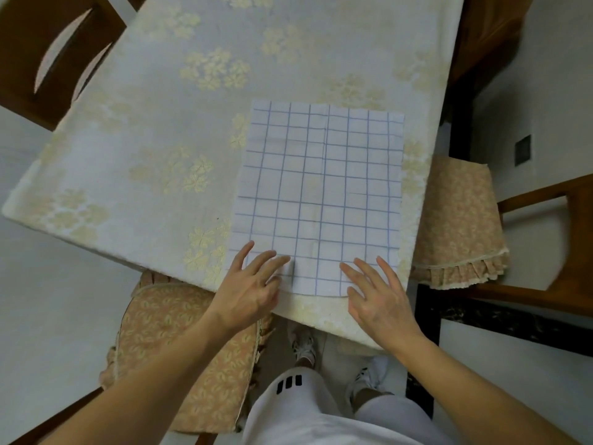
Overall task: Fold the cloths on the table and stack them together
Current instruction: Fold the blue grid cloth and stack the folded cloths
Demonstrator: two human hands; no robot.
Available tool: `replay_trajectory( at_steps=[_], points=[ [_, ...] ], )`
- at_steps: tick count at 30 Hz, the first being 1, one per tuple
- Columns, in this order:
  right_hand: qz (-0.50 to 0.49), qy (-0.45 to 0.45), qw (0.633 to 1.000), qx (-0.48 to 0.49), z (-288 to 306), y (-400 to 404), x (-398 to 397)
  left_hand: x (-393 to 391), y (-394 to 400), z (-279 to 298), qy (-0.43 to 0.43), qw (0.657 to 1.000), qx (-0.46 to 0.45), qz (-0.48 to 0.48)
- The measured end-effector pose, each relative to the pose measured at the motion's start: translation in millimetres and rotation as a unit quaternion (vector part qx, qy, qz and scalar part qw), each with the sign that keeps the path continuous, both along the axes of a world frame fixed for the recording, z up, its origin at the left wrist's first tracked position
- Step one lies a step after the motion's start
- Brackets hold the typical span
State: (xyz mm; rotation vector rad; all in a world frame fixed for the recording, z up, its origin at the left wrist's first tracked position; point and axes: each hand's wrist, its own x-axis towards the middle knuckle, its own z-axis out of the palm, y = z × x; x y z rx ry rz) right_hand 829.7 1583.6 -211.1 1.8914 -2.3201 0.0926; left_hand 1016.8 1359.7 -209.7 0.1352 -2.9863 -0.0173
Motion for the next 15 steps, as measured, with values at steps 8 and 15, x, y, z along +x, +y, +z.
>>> replay_trajectory(
  at_steps=[8, 15],
  points=[
    [-0.059, -0.056, 0.996, -0.048, 0, -2, 1, -14, 4, 1, -0.023, 0.999, 0.009, 0.022],
    [-0.111, -0.089, 0.985, -0.094, 12, -12, 2, -28, 14, 3, -0.060, 0.998, 0.020, 0.030]
  ],
)
